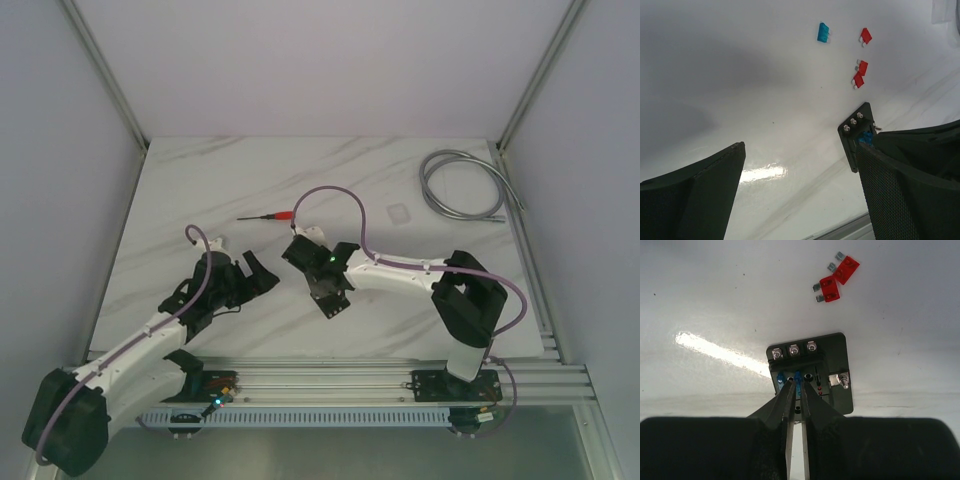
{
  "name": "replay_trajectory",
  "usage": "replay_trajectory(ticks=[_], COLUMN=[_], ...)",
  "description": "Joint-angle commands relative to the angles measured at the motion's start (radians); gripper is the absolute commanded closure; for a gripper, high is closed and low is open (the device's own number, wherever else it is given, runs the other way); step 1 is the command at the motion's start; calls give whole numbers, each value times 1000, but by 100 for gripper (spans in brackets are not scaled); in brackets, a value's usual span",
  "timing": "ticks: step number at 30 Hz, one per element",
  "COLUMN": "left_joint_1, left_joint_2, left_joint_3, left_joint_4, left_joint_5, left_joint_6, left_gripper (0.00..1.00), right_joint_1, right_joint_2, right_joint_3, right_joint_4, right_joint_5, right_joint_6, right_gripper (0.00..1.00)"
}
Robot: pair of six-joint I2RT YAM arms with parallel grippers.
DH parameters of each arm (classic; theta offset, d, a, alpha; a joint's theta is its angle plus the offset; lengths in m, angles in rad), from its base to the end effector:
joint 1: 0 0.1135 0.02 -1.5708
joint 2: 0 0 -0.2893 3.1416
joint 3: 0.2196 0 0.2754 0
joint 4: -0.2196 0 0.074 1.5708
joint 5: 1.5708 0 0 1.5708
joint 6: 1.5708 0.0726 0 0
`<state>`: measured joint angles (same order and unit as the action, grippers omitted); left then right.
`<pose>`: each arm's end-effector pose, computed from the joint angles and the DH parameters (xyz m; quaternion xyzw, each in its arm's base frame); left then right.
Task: Snap on the fuse box
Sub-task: Install the fuse at the fuse box base.
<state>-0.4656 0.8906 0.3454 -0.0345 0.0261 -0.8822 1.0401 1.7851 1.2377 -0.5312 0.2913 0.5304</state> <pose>0.1972 -0.1012 0.1700 -0.1758 0.8619 -0.3057 0.3644 0.2255 0.3431 0.1810 -0.2077 0.9375 0.0709 0.2700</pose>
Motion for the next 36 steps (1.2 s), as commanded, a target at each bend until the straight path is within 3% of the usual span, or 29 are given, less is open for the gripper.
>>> replay_trajectory(ticks=[1, 11, 36], left_joint_1=[4, -41, -209], left_joint_2=[16, 93, 314], left_joint_3=[-2, -14, 36], left_joint_4=[43, 140, 302], left_joint_5=[58, 146, 159], left_joint_6=[-10, -58, -136], left_gripper=[0, 4, 34], right_joint_1=[-9, -22, -35], right_joint_2=[19, 11, -50], right_joint_3=[-17, -40, -79], right_joint_4=[9, 8, 27], right_joint_5=[-6, -12, -25], right_joint_6=[-5, 3, 23], right_gripper=[86, 88, 87])
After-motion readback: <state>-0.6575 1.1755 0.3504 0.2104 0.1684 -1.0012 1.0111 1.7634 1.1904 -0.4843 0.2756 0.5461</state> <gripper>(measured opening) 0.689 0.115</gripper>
